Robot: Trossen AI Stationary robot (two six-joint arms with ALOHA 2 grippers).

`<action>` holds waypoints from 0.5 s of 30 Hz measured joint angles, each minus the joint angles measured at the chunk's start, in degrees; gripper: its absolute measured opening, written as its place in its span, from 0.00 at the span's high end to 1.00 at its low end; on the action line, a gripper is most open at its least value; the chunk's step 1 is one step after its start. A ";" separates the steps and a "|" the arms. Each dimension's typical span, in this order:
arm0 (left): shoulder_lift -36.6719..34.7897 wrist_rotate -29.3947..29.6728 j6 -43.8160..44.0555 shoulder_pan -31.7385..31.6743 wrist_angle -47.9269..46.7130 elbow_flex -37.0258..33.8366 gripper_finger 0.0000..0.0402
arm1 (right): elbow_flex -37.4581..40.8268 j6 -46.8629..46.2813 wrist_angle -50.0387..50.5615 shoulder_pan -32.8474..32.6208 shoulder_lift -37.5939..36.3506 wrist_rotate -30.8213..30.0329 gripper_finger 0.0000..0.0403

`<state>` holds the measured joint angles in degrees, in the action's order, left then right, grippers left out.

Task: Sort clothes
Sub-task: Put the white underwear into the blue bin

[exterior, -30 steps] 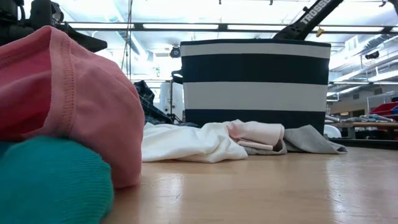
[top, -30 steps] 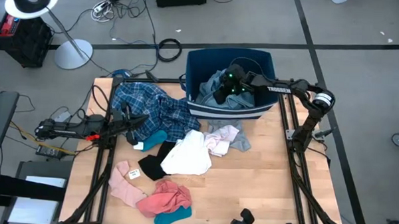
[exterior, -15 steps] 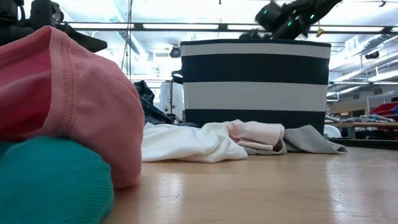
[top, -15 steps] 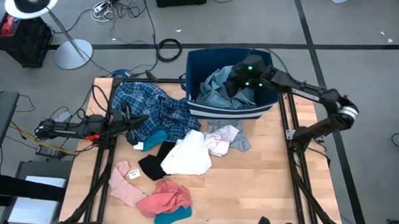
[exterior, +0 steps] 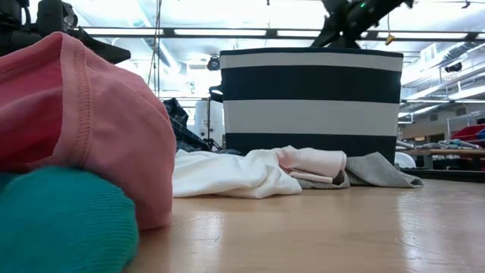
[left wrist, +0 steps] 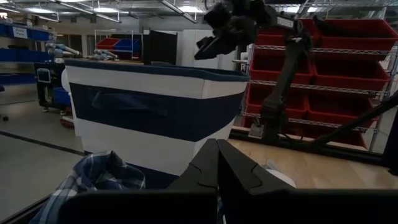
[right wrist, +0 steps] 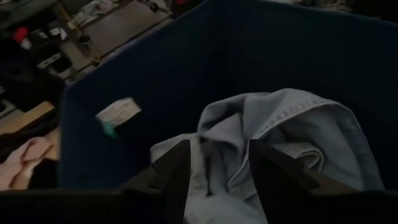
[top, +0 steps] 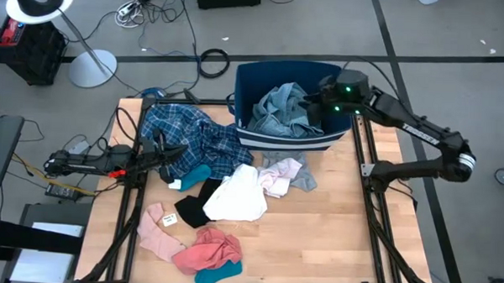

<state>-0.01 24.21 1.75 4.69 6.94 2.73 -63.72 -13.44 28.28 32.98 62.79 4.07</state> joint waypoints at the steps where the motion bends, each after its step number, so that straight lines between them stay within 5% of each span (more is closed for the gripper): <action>1: 0.00 0.00 -0.01 0.00 -0.01 -0.01 0.99 | 0.00 -0.05 0.83 -0.64 -0.83 -0.02 0.59; 15: 0.00 0.01 -0.01 0.01 -0.01 0.01 0.99 | -0.02 -3.49 8.52 -12.97 -11.13 -3.92 0.59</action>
<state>-0.01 24.21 1.74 4.70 6.93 2.74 -63.75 -16.93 36.80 20.01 51.66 0.15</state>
